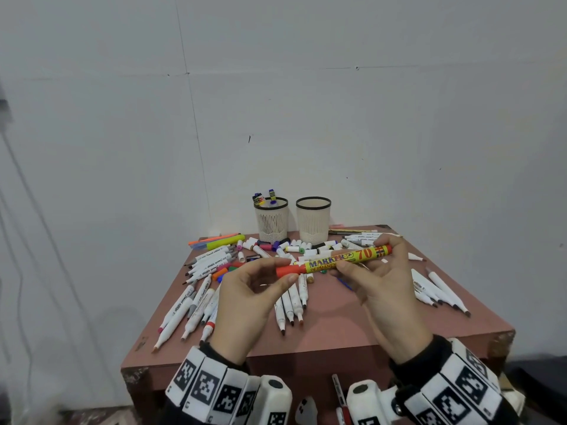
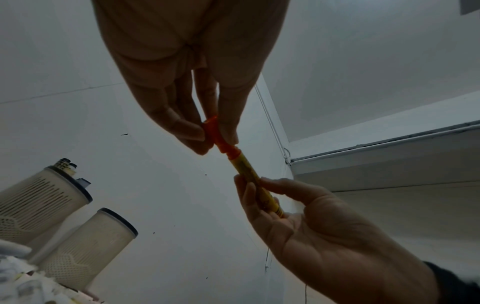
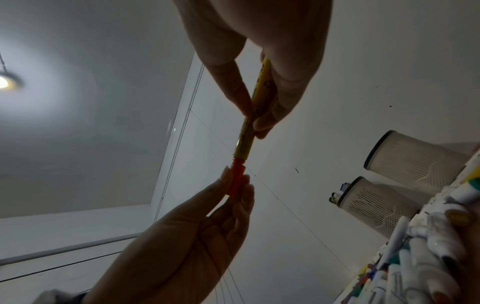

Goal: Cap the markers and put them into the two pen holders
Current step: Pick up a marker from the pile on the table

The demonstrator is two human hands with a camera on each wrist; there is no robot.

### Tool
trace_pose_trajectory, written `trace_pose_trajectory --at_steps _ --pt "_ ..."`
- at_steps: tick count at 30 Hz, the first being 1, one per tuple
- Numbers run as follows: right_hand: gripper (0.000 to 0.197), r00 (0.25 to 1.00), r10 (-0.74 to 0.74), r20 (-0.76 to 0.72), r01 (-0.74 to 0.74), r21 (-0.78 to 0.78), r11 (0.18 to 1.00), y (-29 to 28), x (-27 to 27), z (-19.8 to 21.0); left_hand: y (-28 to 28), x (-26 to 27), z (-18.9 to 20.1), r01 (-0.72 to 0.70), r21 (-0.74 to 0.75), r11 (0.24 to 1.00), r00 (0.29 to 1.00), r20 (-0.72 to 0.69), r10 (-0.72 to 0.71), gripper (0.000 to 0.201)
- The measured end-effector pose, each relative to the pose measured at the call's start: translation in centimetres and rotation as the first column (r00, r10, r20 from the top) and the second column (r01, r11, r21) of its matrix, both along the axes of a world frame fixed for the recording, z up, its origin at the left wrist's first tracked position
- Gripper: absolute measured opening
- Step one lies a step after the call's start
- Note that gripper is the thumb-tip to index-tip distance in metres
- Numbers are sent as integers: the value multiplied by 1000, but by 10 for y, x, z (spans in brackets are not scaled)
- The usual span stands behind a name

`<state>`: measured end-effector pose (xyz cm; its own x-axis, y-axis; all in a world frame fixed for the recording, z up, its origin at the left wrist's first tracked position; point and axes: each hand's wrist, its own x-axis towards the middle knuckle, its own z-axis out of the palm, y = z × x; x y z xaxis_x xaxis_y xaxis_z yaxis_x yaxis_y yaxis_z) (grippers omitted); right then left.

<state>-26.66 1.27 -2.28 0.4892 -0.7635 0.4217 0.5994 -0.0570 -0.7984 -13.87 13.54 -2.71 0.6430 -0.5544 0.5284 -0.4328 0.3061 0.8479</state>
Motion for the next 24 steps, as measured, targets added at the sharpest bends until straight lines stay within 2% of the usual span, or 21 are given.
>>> trace_pose_trajectory --at_steps 3,6,9,14,18,24 --pt "49 999 27 22 -27 -16 1000 2 0 -1 1 -3 0 32 0 999 999 7 -32 23" --pt "61 999 26 20 -25 -53 998 2 -2 -3 1 -3 -1 37 2 999 999 15 -37 23" --pt "50 999 -21 26 25 -135 990 3 0 -4 -1 -3 -4 26 -3 1000 999 21 -26 24" --pt "62 989 -112 93 131 -234 963 8 4 -8 -5 -9 -7 96 -32 995 992 -76 -99 22" --pt "73 979 -138 150 180 -315 932 7 7 -14 -6 -8 -9 118 -8 993 991 -65 -118 19" --pt "68 955 -185 232 265 -384 885 10 7 -17 -10 -4 -9 143 5 990 988 -52 -143 13"
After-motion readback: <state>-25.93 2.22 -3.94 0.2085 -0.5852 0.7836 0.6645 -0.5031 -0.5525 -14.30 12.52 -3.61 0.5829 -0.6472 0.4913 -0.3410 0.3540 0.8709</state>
